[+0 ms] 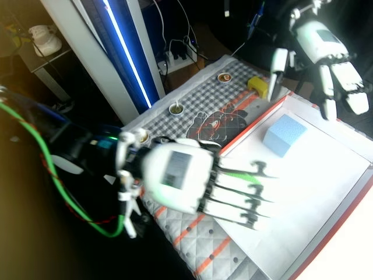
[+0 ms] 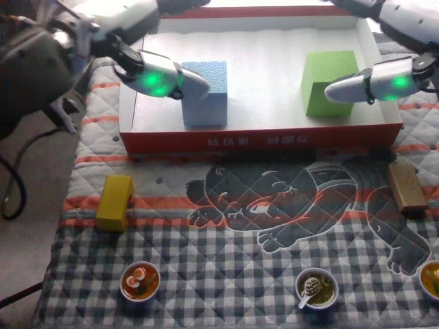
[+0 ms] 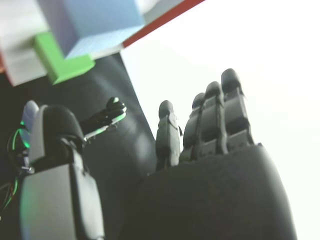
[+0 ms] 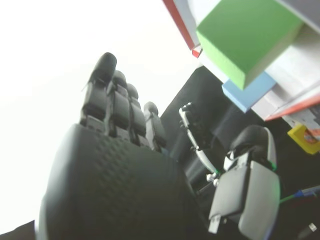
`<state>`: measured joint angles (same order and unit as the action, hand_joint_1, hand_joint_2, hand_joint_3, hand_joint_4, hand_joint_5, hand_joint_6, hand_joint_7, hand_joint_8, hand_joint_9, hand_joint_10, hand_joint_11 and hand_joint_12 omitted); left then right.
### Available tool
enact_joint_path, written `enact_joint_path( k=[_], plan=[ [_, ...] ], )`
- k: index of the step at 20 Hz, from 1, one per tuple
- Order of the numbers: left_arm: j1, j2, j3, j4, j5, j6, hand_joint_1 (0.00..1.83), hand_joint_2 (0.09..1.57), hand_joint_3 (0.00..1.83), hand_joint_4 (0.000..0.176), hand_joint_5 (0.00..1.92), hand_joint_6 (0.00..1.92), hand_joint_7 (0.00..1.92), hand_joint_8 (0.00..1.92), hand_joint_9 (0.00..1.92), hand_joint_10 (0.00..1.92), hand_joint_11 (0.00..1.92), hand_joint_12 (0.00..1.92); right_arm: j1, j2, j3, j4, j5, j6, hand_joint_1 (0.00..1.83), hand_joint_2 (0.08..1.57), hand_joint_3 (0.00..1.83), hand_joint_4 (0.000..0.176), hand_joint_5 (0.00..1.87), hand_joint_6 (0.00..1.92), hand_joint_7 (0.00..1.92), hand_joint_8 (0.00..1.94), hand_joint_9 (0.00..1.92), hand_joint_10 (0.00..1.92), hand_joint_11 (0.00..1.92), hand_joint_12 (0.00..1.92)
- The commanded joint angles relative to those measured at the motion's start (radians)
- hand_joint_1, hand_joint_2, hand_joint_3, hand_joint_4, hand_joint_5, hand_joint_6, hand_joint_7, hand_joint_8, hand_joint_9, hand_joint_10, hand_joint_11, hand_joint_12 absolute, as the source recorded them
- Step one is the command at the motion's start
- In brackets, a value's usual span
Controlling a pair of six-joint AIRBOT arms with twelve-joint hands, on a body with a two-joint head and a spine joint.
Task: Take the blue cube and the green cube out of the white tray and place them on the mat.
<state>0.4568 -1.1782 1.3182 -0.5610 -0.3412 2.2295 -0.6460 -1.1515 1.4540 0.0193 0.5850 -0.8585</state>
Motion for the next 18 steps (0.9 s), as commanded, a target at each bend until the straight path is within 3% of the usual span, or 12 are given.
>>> enact_joint_path(
  k=[1, 2, 3, 5, 8, 9, 10, 13, 15, 16, 17, 18],
  plan=[
    [-0.022, -0.013, 0.024, -0.006, -0.051, 0.022, 0.83, 0.9, 0.0, 0.176, 0.17, 0.0, 0.0, 0.0, 0.06, 0.01, 0.02, 0.23, 0.022, -0.006, 0.016, 0.011, 0.071, 0.001, 0.49, 0.92, 0.0, 0.16, 0.0, 0.0, 0.07, 0.01, 0.13, 0.0, 0.0, 0.64],
    [-0.027, -0.029, 0.043, -0.04, -0.027, 0.069, 0.86, 0.9, 0.0, 0.176, 0.17, 0.0, 0.0, 0.0, 0.06, 0.0, 0.01, 0.23, 0.028, -0.019, 0.03, 0.004, 0.052, 0.001, 0.52, 0.94, 0.0, 0.148, 0.0, 0.0, 0.12, 0.01, 0.18, 0.01, 0.0, 0.72],
    [-0.028, -0.046, 0.062, -0.092, -0.002, 0.146, 0.86, 0.9, 0.0, 0.176, 0.17, 0.0, 0.0, 0.0, 0.07, 0.01, 0.02, 0.24, 0.038, -0.036, 0.048, -0.007, 0.024, 0.001, 0.53, 0.95, 0.0, 0.167, 0.0, 0.0, 0.15, 0.01, 0.2, 0.01, 0.0, 0.78],
    [-0.028, -0.064, 0.084, -0.139, 0.033, 0.214, 0.82, 0.94, 0.0, 0.176, 0.13, 0.0, 0.0, 0.0, 0.07, 0.0, 0.01, 0.19, 0.053, -0.061, 0.071, -0.027, -0.016, 0.001, 0.55, 0.97, 0.0, 0.157, 0.0, 0.0, 0.17, 0.0, 0.21, 0.0, 0.0, 0.84],
    [-0.026, -0.092, 0.119, -0.162, 0.087, 0.245, 0.82, 0.96, 0.01, 0.176, 0.13, 0.0, 0.0, 0.0, 0.09, 0.01, 0.0, 0.19, 0.062, -0.085, 0.098, -0.061, -0.074, 0.001, 0.64, 0.99, 0.0, 0.141, 0.0, 0.0, 0.18, 0.0, 0.21, 0.0, 0.0, 0.7],
    [-0.023, -0.099, 0.125, -0.162, 0.092, 0.246, 0.83, 0.96, 0.0, 0.176, 0.15, 0.0, 0.04, 0.0, 0.15, 0.01, 0.04, 0.24, 0.062, -0.094, 0.108, -0.066, -0.091, 0.001, 0.64, 0.99, 0.0, 0.159, 0.01, 0.0, 0.19, 0.0, 0.25, 0.0, 0.0, 0.85],
    [-0.019, -0.104, 0.129, -0.162, 0.097, 0.248, 0.85, 0.96, 0.0, 0.176, 0.12, 0.0, 0.06, 0.0, 0.18, 0.01, 0.04, 0.24, 0.062, -0.103, 0.116, -0.069, -0.104, 0.001, 0.65, 0.99, 0.0, 0.149, 0.02, 0.0, 0.21, 0.0, 0.27, 0.0, 0.0, 0.91],
    [-0.01, -0.121, 0.146, -0.173, 0.117, 0.253, 0.98, 1.03, 0.0, 0.176, 0.38, 0.01, 0.48, 0.02, 0.48, 0.02, 0.11, 0.33, 0.062, -0.12, 0.132, -0.084, -0.135, 0.001, 0.58, 0.97, 0.0, 0.139, 0.06, 0.0, 0.3, 0.01, 0.37, 0.02, 0.06, 0.98],
    [-0.009, -0.132, 0.161, -0.191, 0.133, 0.254, 1.11, 1.09, 0.0, 0.092, 0.77, 0.01, 0.83, 0.02, 0.77, 0.04, 0.14, 0.63, 0.062, -0.123, 0.134, -0.089, -0.14, 0.001, 0.59, 0.99, 0.0, 0.052, 0.27, 0.01, 0.66, 0.03, 0.67, 0.05, 0.18, 1.07],
    [-0.009, -0.135, 0.164, -0.196, 0.136, 0.254, 1.19, 1.13, 0.03, 0.0, 0.97, 0.66, 0.82, 1.06, 0.83, 0.02, 0.03, 1.0, 0.062, -0.123, 0.134, -0.089, -0.14, 0.001, 0.74, 1.04, 0.0, 0.0, 0.56, 0.02, 0.93, 0.05, 0.93, 0.11, 0.37, 1.22],
    [-0.008, -0.138, 0.163, -0.202, 0.135, 0.254, 1.21, 1.17, 0.0, 0.0, 0.97, 0.82, 0.76, 1.39, 0.86, 0.02, 0.03, 1.02, 0.062, -0.123, 0.134, -0.089, -0.14, 0.001, 0.83, 1.09, 0.0, 0.0, 0.73, 0.02, 1.01, 0.03, 1.0, 0.1, 0.43, 1.3],
    [-0.008, -0.14, 0.162, -0.206, 0.133, 0.254, 1.21, 1.18, 0.0, 0.0, 0.96, 0.9, 0.73, 1.47, 0.84, 0.01, 0.04, 1.0, 0.062, -0.122, 0.134, -0.089, -0.14, 0.001, 1.03, 1.11, 0.02, 0.0, 0.91, 0.81, 1.11, 0.01, 1.17, 0.1, 0.66, 1.26]
  ],
)
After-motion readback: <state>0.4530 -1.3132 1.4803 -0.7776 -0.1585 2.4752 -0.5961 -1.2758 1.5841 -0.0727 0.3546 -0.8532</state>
